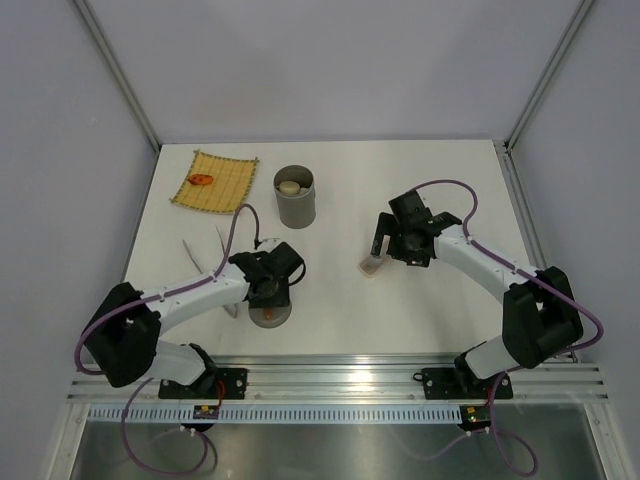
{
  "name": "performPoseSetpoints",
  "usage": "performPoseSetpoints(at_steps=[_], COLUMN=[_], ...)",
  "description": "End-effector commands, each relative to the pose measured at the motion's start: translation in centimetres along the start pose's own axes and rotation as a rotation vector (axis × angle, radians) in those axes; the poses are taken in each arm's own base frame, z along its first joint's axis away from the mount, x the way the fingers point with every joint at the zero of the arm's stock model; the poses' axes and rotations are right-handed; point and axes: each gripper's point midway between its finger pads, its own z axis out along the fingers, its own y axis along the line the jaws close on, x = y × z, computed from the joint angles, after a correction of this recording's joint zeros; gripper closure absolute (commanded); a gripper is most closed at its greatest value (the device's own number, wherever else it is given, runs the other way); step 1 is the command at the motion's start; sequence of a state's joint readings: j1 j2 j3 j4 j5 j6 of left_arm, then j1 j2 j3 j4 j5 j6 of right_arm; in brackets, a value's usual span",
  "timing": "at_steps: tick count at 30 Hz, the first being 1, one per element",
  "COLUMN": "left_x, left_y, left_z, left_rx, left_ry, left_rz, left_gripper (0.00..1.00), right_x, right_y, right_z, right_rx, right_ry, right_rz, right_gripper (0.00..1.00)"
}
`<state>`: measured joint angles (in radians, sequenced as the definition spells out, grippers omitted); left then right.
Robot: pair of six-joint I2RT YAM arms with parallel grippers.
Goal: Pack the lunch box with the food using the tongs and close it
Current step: Pick up the box lid from the center of the board.
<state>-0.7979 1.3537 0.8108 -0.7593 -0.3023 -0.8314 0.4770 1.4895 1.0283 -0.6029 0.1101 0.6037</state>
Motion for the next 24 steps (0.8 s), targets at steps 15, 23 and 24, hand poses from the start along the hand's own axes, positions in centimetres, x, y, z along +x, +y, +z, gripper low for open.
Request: performPoseSetpoints(at_steps=[15,23,24], left_x=[-0.9,-3.4,-3.4], left_y=[1.2,2.0,2.0], left_z=[2.6,0.5,0.7], left_rx=[-0.032,0.005,0.005], left_ry=[-0.091,-0.195,-0.184], left_rz=[-0.067,-0.067,-0.063], left_gripper=[0.56,0.3,0.31], right_x=[-0.8,-0.5,-0.4], right_y=[1.0,1.1,1.3], right_z=[-0.8,-0.6,-0.4], right_rx=[-0.028,-0.033,-0.037], right_ry=[-0.027,-0.016,-0.012], right_rz=[0.011,0.021,0.024], right_gripper=[0.01,0.01,0.0])
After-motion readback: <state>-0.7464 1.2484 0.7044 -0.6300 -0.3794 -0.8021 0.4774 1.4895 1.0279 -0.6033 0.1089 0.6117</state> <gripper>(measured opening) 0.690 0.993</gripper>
